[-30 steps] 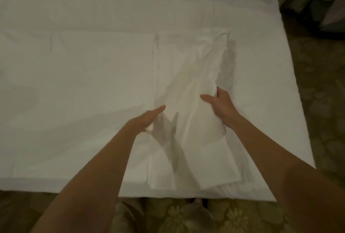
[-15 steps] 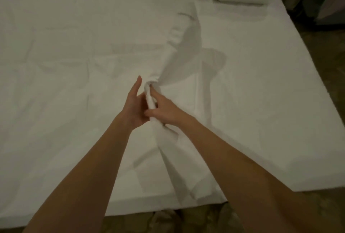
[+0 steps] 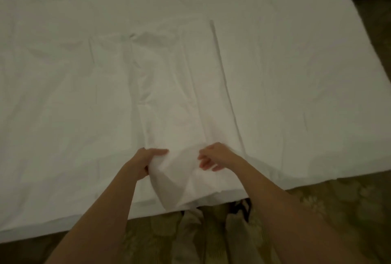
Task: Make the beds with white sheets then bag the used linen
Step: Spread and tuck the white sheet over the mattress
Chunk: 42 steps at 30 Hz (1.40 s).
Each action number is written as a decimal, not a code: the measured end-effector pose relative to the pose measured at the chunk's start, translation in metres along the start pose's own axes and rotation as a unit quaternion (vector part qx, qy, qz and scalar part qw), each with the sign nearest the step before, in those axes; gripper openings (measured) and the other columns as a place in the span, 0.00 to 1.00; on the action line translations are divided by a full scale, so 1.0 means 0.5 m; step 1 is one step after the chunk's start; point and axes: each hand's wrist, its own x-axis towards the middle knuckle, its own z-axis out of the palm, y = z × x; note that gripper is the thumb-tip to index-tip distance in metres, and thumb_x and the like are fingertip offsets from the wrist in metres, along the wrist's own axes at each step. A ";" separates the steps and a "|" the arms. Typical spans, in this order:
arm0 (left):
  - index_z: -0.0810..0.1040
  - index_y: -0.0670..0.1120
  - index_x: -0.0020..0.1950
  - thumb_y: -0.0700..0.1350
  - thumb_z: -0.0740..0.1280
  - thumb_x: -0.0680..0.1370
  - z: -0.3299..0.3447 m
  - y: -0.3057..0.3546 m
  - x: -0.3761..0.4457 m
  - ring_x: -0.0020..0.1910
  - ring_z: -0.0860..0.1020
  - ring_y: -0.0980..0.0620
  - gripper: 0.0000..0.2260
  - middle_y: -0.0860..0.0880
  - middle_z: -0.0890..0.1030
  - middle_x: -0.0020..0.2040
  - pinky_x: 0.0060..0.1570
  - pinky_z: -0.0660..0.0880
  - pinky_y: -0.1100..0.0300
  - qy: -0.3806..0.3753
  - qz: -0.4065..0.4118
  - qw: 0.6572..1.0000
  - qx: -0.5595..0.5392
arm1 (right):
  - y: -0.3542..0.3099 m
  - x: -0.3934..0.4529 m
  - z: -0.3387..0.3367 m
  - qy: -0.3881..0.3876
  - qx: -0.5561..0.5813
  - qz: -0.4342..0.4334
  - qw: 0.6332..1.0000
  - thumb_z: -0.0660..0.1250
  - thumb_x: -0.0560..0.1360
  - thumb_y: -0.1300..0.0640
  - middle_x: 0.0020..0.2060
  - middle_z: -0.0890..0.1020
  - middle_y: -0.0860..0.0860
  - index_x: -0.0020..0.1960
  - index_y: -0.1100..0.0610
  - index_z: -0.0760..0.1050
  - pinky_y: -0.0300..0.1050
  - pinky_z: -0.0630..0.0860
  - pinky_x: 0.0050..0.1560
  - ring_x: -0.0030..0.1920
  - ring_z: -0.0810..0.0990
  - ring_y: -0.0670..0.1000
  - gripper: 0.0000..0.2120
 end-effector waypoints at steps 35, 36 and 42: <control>0.78 0.43 0.58 0.45 0.76 0.71 0.032 -0.164 -0.088 0.52 0.79 0.45 0.17 0.45 0.81 0.54 0.53 0.78 0.50 0.143 0.172 0.974 -0.034 | 0.240 -0.088 0.005 0.449 0.287 0.039 0.845 0.72 0.71 0.45 0.47 0.76 0.52 0.50 0.58 0.73 0.47 0.73 0.47 0.47 0.75 0.52 0.18; 0.78 0.44 0.54 0.46 0.76 0.71 0.027 -0.149 -0.081 0.51 0.80 0.45 0.14 0.44 0.81 0.53 0.53 0.78 0.49 0.150 0.178 0.972 -0.033 | 0.228 -0.083 -0.008 0.453 0.270 0.025 0.849 0.73 0.71 0.45 0.50 0.75 0.53 0.53 0.58 0.71 0.47 0.73 0.49 0.49 0.75 0.52 0.21; 0.81 0.41 0.50 0.47 0.75 0.72 0.014 -0.071 -0.025 0.41 0.80 0.48 0.12 0.44 0.82 0.45 0.45 0.77 0.56 0.188 0.204 0.960 -0.025 | 0.089 -0.022 -0.068 0.348 0.114 -0.107 0.924 0.71 0.73 0.45 0.54 0.79 0.53 0.62 0.60 0.72 0.40 0.68 0.49 0.50 0.76 0.50 0.25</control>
